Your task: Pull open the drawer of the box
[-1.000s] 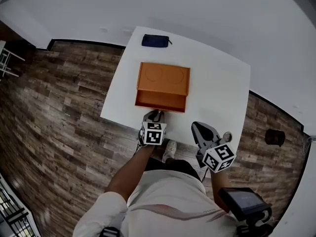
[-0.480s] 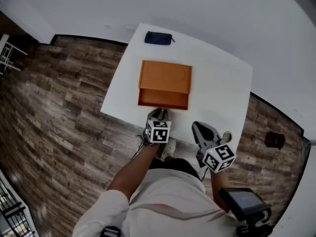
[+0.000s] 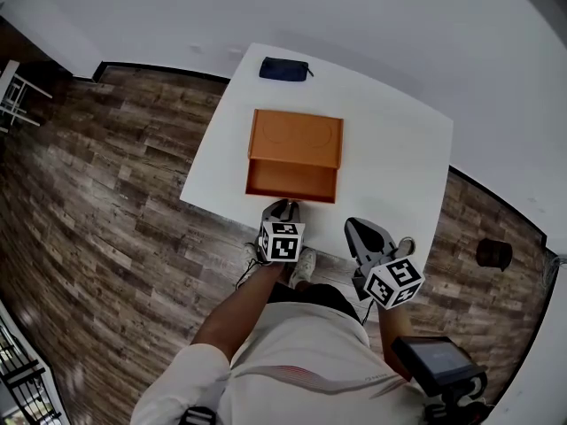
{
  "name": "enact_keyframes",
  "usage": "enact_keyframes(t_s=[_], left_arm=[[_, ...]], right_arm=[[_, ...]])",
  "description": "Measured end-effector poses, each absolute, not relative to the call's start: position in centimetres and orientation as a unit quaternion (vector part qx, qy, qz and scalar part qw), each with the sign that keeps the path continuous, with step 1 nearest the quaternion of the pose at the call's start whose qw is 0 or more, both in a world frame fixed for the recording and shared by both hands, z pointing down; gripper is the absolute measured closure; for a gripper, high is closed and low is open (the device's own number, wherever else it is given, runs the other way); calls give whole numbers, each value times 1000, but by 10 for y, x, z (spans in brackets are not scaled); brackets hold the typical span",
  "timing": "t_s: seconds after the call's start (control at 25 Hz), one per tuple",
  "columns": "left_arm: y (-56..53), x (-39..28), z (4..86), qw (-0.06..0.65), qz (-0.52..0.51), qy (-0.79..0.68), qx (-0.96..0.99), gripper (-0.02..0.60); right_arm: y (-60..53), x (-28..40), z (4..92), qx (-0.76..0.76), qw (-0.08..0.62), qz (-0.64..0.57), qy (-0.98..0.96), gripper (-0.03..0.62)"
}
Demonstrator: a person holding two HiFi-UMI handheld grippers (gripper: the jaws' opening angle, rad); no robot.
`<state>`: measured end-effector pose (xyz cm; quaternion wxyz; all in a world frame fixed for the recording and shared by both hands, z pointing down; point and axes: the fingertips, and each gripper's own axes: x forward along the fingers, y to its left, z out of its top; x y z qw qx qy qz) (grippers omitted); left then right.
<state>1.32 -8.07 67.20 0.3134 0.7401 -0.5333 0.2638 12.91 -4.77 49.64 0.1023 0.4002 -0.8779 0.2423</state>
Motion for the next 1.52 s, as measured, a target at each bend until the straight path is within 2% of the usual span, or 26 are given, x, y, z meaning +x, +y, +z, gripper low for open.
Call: enact_keyframes(t_s=[0.28,0.4,0.64,0.8,0.92,1.08,1.52], left_arm=[[-79,20,672,313,259,-530,745,503],[-78,24,670,317,253,-516,755,454],[-61,12,670,327,257,-507,754,453],[-45,-9,645,328,219,-513,762,453],[-41,-25,611,300,183,-515,782,463],[-47,-53,558,256,135,-531,796,571],[-73,-88,402,145,16,-502,852,571]], right_arm=[[-52,128,495,391,102,244,-882,591],[-52,125,495,390,101,243,-882,591],[-55,121,493,389,97,240,-884,591],[-57,114,488,384,90,235,-888,591],[-63,109,480,380,85,228,-892,591],[-72,104,465,379,74,215,-897,591],[-83,93,409,402,35,168,-899,591]])
